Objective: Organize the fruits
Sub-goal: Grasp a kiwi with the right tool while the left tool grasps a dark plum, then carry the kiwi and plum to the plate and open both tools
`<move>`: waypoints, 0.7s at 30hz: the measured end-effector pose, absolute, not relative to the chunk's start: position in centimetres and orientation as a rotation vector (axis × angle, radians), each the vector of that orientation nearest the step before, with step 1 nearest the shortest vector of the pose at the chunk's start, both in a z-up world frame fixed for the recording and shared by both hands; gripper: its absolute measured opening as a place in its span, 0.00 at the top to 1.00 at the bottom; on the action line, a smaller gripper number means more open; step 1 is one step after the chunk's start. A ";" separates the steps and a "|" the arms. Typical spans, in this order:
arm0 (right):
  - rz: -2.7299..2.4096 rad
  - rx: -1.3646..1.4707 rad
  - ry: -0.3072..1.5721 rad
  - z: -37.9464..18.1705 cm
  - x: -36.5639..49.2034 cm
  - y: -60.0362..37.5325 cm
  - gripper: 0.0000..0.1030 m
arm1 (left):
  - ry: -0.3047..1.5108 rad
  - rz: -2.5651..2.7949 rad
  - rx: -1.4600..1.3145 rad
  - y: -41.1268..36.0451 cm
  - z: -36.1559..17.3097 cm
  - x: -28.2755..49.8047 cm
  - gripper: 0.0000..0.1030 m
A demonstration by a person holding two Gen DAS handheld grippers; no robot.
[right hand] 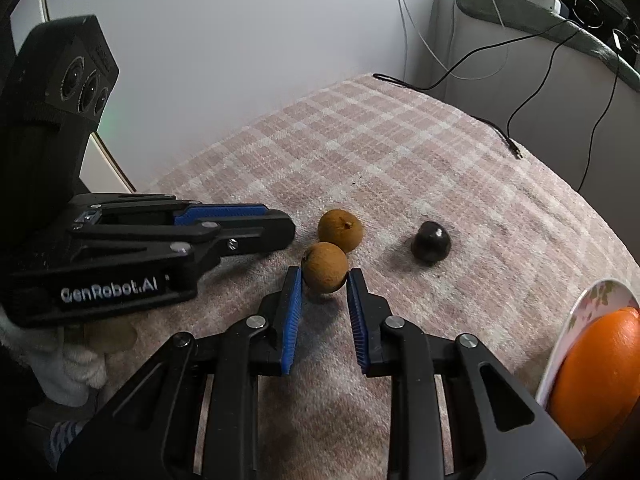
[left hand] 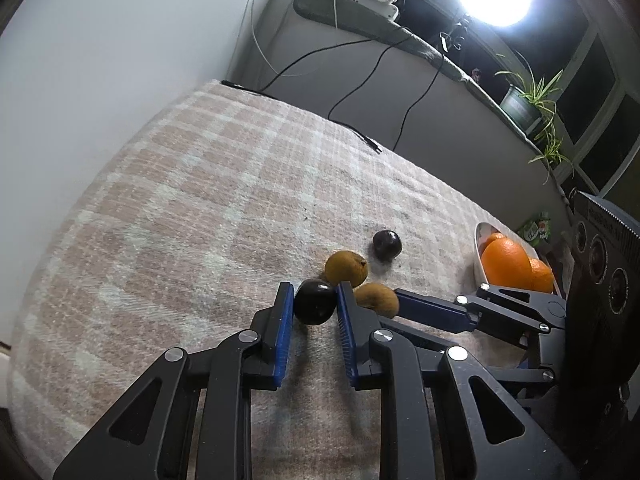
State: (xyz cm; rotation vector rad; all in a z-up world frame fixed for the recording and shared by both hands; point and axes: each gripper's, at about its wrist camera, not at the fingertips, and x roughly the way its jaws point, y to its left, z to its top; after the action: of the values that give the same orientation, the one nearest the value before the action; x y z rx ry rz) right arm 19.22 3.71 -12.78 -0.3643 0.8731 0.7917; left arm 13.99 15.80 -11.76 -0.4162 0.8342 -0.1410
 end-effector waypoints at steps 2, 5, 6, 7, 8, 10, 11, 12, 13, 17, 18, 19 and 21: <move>0.788 -0.351 0.867 -12.4 19.1 3.1 0.77 | 0.828 -0.139 -0.415 15.7 -11.5 13.8 0.80; 0.788 -0.338 0.857 -11.8 18.9 2.2 0.77 | 0.817 -0.141 -0.409 15.4 -11.0 13.5 0.80; 0.786 -0.334 0.852 -11.5 18.8 1.8 0.77 | 0.815 -0.143 -0.407 15.2 -10.8 13.4 0.80; 0.781 -0.327 0.844 -11.1 18.7 1.3 0.77 | 0.811 -0.146 -0.404 15.0 -10.5 13.3 0.80; 0.779 -0.321 0.840 -10.8 18.7 1.0 0.77 | 0.808 -0.149 -0.401 14.7 -10.4 13.3 0.80; 0.774 -0.298 0.829 -10.1 18.5 -0.1 0.77 | 0.800 -0.156 -0.393 14.1 -9.8 13.4 0.80; 0.771 -0.288 0.825 -9.7 18.5 -0.6 0.77 | 0.798 -0.160 -0.390 13.8 -9.6 13.4 0.80; 0.768 -0.279 0.819 -9.3 18.4 -1.1 0.77 | 0.794 -0.167 -0.386 13.4 -9.3 13.4 0.80; 0.764 -0.269 0.811 -8.9 18.4 -1.8 0.77 | 0.791 -0.173 -0.380 12.9 -9.1 13.5 0.80; 0.747 -0.247 0.785 -7.5 18.3 -4.1 0.77 | 0.783 -0.201 -0.364 11.2 -8.4 13.8 0.80; 0.738 -0.241 0.776 -7.0 18.3 -4.9 0.77 | 0.782 -0.206 -0.362 10.9 -8.3 13.9 0.80; 0.730 -0.237 0.770 -6.7 18.4 -5.7 0.77 | 0.781 -0.215 -0.359 10.3 -8.1 14.0 0.80; 0.715 -0.226 0.761 -6.1 18.5 -7.1 0.77 | 0.780 -0.228 -0.357 9.4 -8.0 14.1 0.80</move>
State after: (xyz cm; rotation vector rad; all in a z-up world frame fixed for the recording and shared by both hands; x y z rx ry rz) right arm 18.45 -7.07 -6.07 -0.2263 0.7611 0.7145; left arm 14.13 9.36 -8.01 -0.3568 0.7796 -0.2284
